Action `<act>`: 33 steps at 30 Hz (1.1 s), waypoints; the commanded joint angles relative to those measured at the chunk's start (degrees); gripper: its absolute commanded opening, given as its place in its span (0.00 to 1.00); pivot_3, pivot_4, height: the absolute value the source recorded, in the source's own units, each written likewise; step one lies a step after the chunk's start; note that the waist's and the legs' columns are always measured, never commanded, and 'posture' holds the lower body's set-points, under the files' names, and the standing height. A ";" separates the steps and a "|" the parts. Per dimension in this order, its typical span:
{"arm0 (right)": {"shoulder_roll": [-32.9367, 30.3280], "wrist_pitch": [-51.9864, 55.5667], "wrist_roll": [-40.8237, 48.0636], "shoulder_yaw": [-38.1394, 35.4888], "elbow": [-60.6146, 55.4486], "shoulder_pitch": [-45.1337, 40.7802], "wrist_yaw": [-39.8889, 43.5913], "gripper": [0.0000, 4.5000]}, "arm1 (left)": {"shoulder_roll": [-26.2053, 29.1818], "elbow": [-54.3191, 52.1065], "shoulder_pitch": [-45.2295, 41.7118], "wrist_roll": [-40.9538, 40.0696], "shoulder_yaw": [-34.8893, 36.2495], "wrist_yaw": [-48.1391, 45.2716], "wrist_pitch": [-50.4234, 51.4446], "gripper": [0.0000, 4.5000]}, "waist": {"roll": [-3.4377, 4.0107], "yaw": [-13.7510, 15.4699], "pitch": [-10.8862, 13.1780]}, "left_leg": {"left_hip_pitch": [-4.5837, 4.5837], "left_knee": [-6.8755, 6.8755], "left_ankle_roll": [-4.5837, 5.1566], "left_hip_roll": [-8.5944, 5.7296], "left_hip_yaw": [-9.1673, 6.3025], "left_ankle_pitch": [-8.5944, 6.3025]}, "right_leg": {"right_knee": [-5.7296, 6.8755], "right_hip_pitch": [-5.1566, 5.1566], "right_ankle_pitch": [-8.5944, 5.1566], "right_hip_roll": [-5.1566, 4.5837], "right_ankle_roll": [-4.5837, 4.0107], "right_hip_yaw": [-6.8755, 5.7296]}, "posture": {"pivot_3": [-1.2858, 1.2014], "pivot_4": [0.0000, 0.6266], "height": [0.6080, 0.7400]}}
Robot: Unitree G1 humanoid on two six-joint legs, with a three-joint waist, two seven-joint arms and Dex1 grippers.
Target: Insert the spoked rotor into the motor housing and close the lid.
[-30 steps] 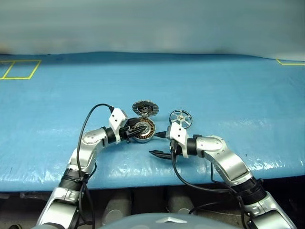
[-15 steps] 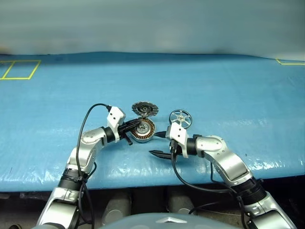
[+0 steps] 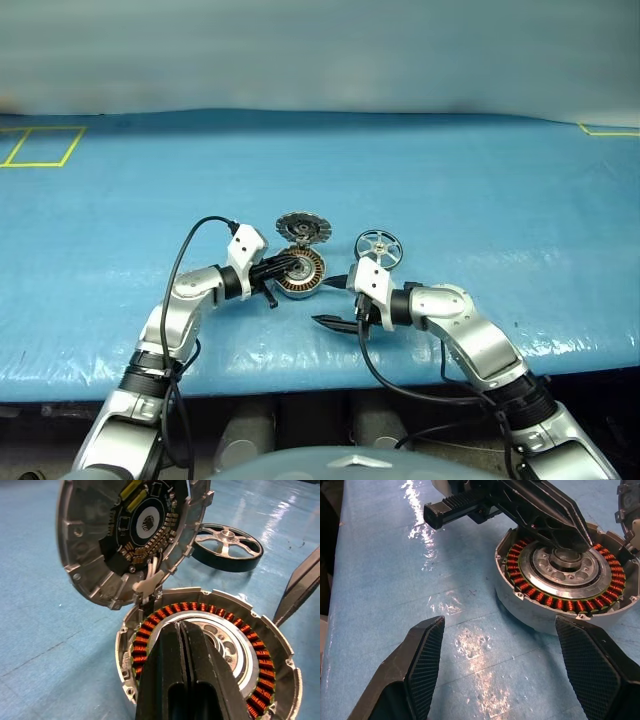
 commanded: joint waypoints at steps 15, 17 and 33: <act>1.35 -1.94 -0.73 0.45 -0.31 -0.38 0.28 0.82 | -1.70 -3.36 1.04 -2.36 1.31 0.25 -0.72 0.01 | 0.00 0.01 0.00 | 0.00 0.00 0.00 0.00 0.00 0.00 | 0.01 0.00 0.01 0.00 -0.02 0.00 | 0.52 0.24 1.00; 1.34 -1.95 -0.76 0.45 -0.37 -0.30 0.18 0.82 | -1.81 -3.42 0.99 -2.11 1.14 0.22 -0.71 0.01 | 0.00 -0.04 0.00 | 0.00 0.01 0.00 0.00 0.00 0.00 | 0.01 0.00 0.01 0.00 -0.02 0.01 | 0.52 0.24 1.00; 1.33 -2.18 -0.78 0.37 -0.18 -0.31 -0.09 0.82 | 0.55 -4.31 1.22 -1.48 1.12 0.82 -0.84 0.01 | 0.00 -0.04 0.00 | 0.00 0.01 0.00 0.00 0.00 0.00 | 0.02 0.00 0.01 0.00 -0.02 0.00 | 0.52 0.24 1.00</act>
